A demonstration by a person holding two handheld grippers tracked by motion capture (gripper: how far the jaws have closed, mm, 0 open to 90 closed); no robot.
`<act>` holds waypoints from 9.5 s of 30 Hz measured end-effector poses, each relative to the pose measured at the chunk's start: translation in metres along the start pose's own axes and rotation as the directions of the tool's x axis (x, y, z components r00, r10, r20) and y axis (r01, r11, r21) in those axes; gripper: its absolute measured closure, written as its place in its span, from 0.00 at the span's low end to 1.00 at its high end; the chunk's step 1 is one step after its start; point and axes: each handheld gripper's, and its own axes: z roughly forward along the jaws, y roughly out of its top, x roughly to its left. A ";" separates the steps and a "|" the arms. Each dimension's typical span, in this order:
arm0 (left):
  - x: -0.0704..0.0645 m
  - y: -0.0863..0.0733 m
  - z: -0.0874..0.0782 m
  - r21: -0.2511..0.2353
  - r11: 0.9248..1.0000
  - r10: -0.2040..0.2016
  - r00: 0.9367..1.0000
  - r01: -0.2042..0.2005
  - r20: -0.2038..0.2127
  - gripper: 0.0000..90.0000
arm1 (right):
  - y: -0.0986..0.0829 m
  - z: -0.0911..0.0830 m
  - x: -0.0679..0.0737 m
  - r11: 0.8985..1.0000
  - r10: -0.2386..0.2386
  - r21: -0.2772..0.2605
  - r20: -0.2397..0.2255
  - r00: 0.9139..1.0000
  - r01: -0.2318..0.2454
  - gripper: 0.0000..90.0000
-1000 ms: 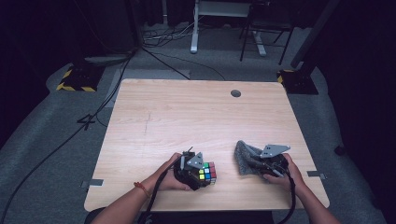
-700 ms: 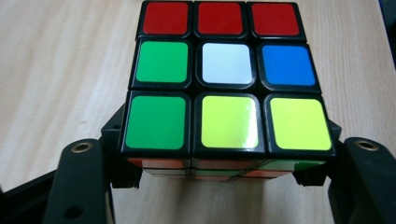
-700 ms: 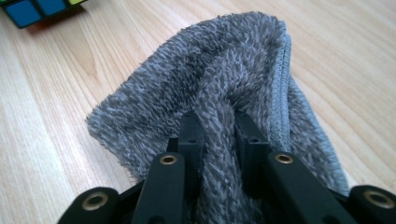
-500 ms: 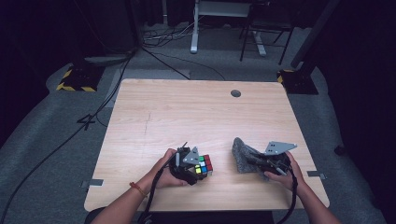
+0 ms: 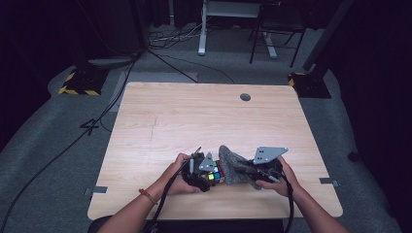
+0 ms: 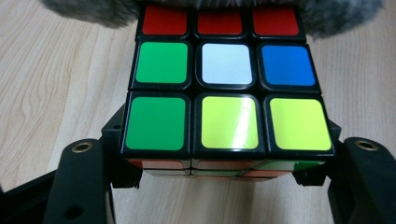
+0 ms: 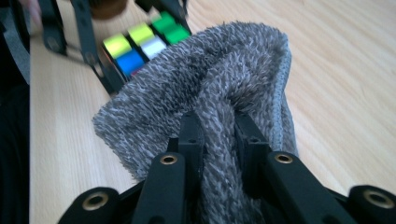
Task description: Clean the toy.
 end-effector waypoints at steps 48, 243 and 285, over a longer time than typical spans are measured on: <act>-0.013 0.014 0.007 0.007 0.999 0.040 0.998 -0.040 -0.048 0.37 | 0.037 0.018 0.028 0.995 -0.101 -0.013 -0.015 0.995 0.101 0.84; -0.003 0.010 -0.028 -0.112 0.994 0.010 0.996 -0.020 -0.087 0.36 | 0.020 0.001 0.029 0.985 -0.089 -0.146 0.036 0.995 0.093 0.84; -0.005 0.009 -0.035 -0.150 0.987 0.037 0.995 -0.050 -0.089 0.37 | 0.008 0.013 0.016 0.998 -0.062 -0.021 0.019 0.998 0.062 0.83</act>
